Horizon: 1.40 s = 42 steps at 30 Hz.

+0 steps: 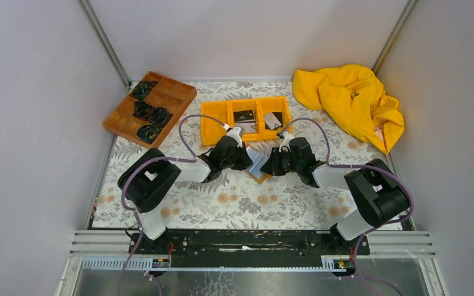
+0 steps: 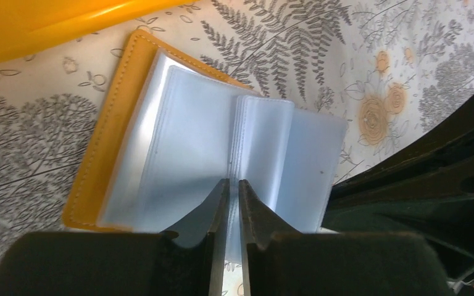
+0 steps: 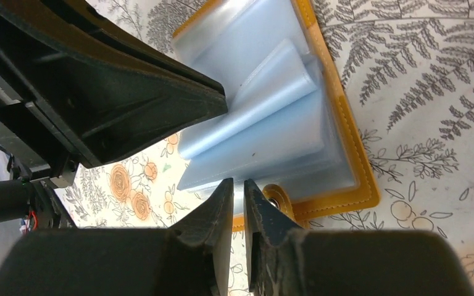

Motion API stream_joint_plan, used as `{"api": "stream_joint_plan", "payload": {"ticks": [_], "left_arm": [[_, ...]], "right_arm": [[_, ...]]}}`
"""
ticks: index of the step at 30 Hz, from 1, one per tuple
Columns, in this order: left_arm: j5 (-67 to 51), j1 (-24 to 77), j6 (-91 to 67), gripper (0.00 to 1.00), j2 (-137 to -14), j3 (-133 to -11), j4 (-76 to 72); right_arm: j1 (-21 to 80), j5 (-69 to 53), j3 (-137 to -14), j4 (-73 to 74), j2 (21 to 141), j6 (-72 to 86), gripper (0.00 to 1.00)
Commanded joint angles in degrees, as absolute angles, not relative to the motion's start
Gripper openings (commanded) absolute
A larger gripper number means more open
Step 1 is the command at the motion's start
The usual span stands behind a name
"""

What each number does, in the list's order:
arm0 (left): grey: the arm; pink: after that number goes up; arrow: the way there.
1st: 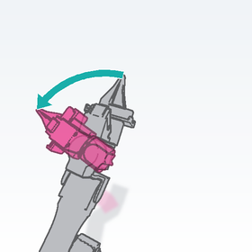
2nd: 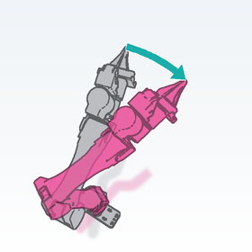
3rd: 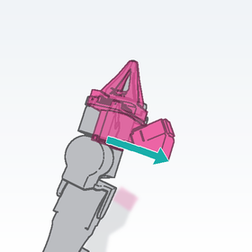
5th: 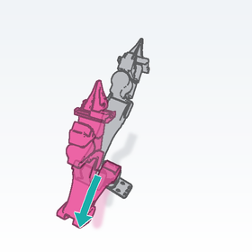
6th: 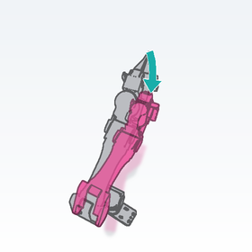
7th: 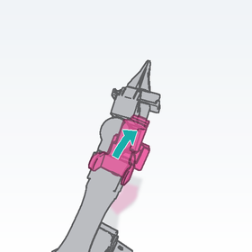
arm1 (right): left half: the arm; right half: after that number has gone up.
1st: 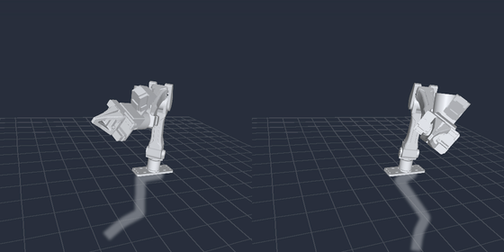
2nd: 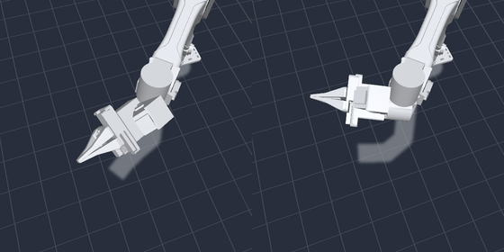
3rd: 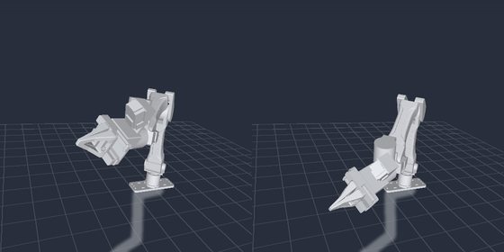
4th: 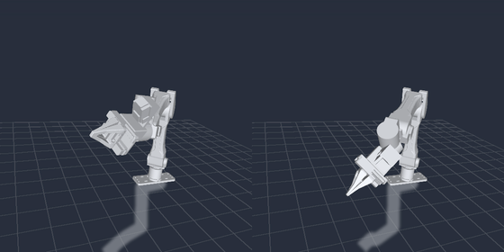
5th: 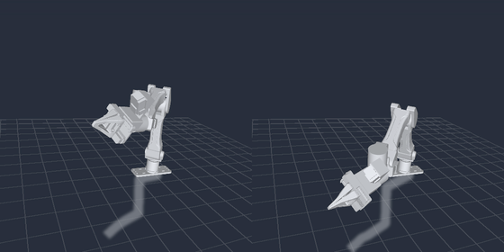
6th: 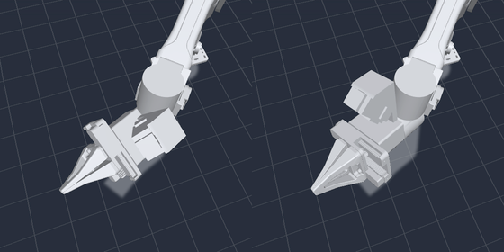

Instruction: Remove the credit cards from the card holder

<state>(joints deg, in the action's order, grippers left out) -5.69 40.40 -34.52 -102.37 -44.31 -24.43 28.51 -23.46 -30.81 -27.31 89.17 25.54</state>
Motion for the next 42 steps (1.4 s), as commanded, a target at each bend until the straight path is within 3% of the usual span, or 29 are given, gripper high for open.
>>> {"api": "stream_joint_plan", "payload": {"ticks": [1, 10, 18, 23, 26, 29, 33, 42], "left_arm": [[-0.70, 40.87, -31.77, 0.17, -99.23, -44.48, -18.29], [7.48, 40.48, -30.23, 0.17, -96.50, -44.50, -13.73], [11.90, 39.92, -30.61, 0.17, -92.92, -43.03, -12.68], [14.45, 39.81, -31.99, 0.57, -89.61, -40.36, -14.69], [15.08, 39.81, -32.02, 0.69, -87.83, -38.92, -16.11], [14.76, 39.74, -31.90, 0.75, -86.85, -38.12, -16.76], [11.87, 39.34, -32.65, 0.78, -85.36, -35.97, -20.51], [-0.46, 37.77, -34.02, 0.76, -86.49, -34.10, -28.35]], "right_arm": [[29.18, -24.80, -31.90, -32.79, 88.32, 25.60, 0.19], [29.21, -23.42, -35.07, -31.74, 90.74, 25.38, 0.20], [29.22, -16.62, -31.61, -32.39, 85.82, 22.81, 0.23], [29.19, -13.33, -30.62, -32.02, 85.13, 22.54, 0.29], [29.18, -7.26, -27.98, -32.98, 81.72, 23.08, 0.30], [29.25, 0.05, -25.89, -32.26, 76.04, 22.05, 0.32], [29.13, 10.93, -22.93, -32.03, 72.49, 24.49, 0.42], [29.05, 19.20, -19.68, -31.11, 65.32, 24.25, 0.75]]}}
